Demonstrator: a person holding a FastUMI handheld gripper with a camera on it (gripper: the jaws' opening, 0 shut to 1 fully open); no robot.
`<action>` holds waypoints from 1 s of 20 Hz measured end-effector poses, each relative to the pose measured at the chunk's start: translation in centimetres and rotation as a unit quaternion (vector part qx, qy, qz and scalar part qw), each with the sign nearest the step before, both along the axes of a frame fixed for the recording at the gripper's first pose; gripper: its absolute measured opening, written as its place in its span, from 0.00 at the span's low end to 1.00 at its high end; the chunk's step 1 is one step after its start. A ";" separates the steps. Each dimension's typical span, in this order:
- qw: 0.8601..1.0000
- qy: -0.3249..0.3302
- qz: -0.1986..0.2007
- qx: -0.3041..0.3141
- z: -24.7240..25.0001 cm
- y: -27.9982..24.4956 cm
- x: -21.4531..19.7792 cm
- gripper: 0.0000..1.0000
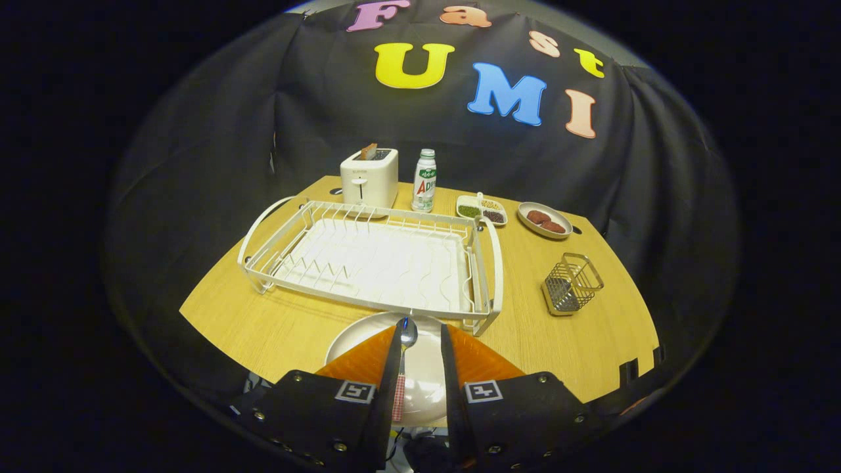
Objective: Take the plate from the dish rack, then take the spoon from the basket and place it into the plate.
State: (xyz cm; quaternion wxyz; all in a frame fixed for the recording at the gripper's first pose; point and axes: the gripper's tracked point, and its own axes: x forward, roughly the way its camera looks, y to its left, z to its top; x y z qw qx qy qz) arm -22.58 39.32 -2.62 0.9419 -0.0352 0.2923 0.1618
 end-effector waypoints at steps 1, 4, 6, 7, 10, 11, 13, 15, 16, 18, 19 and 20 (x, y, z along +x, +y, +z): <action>1.000 -0.009 -0.006 0.002 0.9 -0.5 0.4 0.35; 0.999 -0.041 -0.027 0.009 3.8 -2.3 2.0 0.35; 0.997 -0.063 -0.044 0.016 5.8 -3.7 3.2 0.35; 0.996 -0.074 -0.053 0.019 6.9 -4.4 3.7 0.35; 0.990 -0.110 -0.083 0.028 10.2 -6.7 5.5 0.35; 0.988 -0.123 -0.092 0.032 11.5 -7.4 6.2 0.35; 0.982 -0.148 -0.107 0.038 13.7 -8.8 7.2 0.35; 0.977 -0.172 -0.120 0.041 15.8 -9.9 8.0 0.35; 0.974 -0.182 -0.124 0.043 16.7 -10.3 8.5 0.35; 0.970 -0.198 -0.132 0.044 17.9 -11.0 9.1 0.35; 0.969 -0.203 -0.134 0.046 18.3 -11.2 9.4 0.35; 0.968 -0.207 -0.135 0.048 18.6 -11.3 9.5 0.35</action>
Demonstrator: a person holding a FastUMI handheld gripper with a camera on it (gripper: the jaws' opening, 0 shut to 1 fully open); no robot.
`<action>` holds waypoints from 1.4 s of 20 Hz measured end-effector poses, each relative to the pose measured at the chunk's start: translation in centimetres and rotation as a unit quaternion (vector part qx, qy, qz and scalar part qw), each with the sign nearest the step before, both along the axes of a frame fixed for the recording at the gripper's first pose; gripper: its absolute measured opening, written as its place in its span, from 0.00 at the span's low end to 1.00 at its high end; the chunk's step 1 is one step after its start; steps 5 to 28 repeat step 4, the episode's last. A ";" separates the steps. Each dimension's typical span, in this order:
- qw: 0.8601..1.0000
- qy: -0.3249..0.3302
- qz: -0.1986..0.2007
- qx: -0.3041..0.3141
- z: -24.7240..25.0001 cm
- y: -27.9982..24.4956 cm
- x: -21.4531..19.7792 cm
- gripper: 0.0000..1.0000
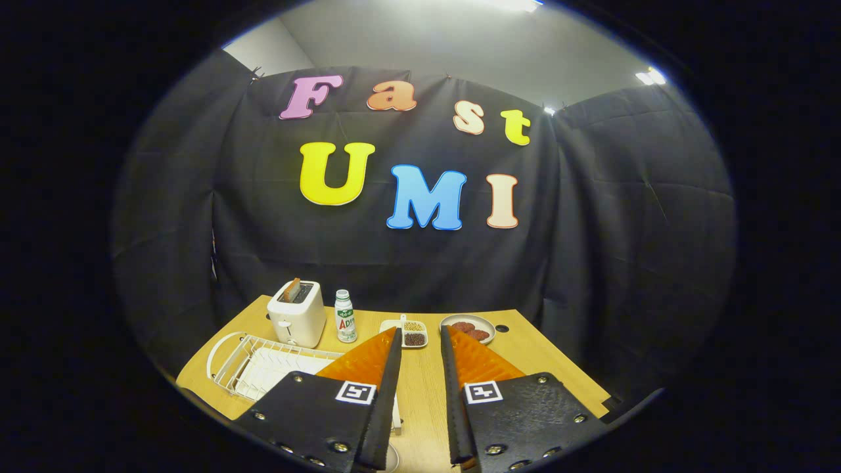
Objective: Take the plate from the dish rack, then take the spoon from the basket and place it into the plate.
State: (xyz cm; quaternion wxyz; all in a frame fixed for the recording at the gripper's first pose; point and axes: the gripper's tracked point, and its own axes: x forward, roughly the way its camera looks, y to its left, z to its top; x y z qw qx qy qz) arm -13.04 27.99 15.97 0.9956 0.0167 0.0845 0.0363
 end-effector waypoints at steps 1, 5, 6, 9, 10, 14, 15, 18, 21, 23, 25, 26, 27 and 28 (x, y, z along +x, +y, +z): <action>1.000 -0.004 0.000 0.001 0.3 -0.1 0.1 0.35; 1.000 -0.019 -0.003 0.006 1.0 -0.5 0.4 0.39; 1.000 -0.019 -0.003 0.006 1.0 -0.5 0.4 0.39; 1.000 -0.019 -0.003 0.006 1.0 -0.5 0.4 0.39; 1.000 -0.019 -0.003 0.006 1.0 -0.5 0.4 0.39; 1.000 -0.019 -0.003 0.006 1.0 -0.5 0.4 0.39; 1.000 -0.019 -0.003 0.006 1.0 -0.5 0.4 0.39; 1.000 -0.019 -0.003 0.006 1.0 -0.5 0.4 0.39; 1.000 -0.019 -0.003 0.006 1.0 -0.5 0.4 0.39; 1.000 -0.019 -0.003 0.006 1.0 -0.5 0.4 0.39; 1.000 -0.019 -0.003 0.006 1.0 -0.5 0.4 0.39; 1.000 -0.019 -0.003 0.006 1.0 -0.5 0.4 0.39; 1.000 -0.019 -0.003 0.006 1.0 -0.5 0.4 0.39; 1.000 -0.019 -0.003 0.006 1.0 -0.5 0.4 0.39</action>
